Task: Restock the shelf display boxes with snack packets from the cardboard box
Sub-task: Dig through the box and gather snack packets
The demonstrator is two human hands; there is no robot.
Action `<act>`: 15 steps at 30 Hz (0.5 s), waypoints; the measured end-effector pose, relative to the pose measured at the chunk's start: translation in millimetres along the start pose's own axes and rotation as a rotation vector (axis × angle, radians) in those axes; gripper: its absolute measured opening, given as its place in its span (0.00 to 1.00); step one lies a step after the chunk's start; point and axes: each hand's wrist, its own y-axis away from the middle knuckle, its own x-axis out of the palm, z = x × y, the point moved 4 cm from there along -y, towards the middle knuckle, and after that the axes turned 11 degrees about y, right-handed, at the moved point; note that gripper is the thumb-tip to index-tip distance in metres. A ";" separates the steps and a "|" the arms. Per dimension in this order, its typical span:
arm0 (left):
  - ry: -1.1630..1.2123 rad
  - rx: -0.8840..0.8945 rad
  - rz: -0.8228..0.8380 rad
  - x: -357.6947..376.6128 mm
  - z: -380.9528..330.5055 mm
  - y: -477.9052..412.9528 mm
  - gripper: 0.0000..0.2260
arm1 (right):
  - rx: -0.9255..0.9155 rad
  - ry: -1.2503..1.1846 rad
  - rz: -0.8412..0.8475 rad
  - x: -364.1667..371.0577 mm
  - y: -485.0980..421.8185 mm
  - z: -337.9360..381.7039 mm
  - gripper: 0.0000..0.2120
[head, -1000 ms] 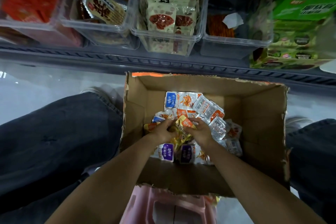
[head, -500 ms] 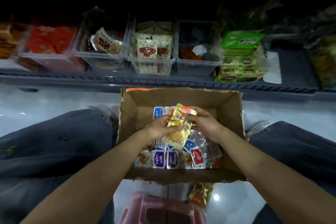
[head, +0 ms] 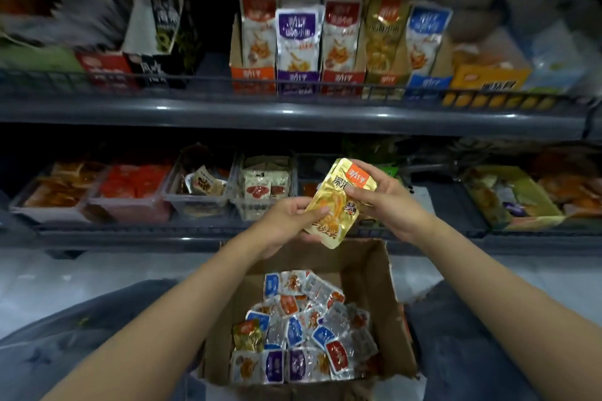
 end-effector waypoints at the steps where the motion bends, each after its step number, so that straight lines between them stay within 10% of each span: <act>1: 0.040 0.021 0.017 3.4 -12.9 2.4 0.07 | -0.023 0.003 -0.004 -2.2 2.1 16.1 0.22; 15: 0.080 0.207 0.125 29.1 -152.0 15.7 0.16 | -0.292 0.118 -0.065 -36.8 11.1 160.7 0.24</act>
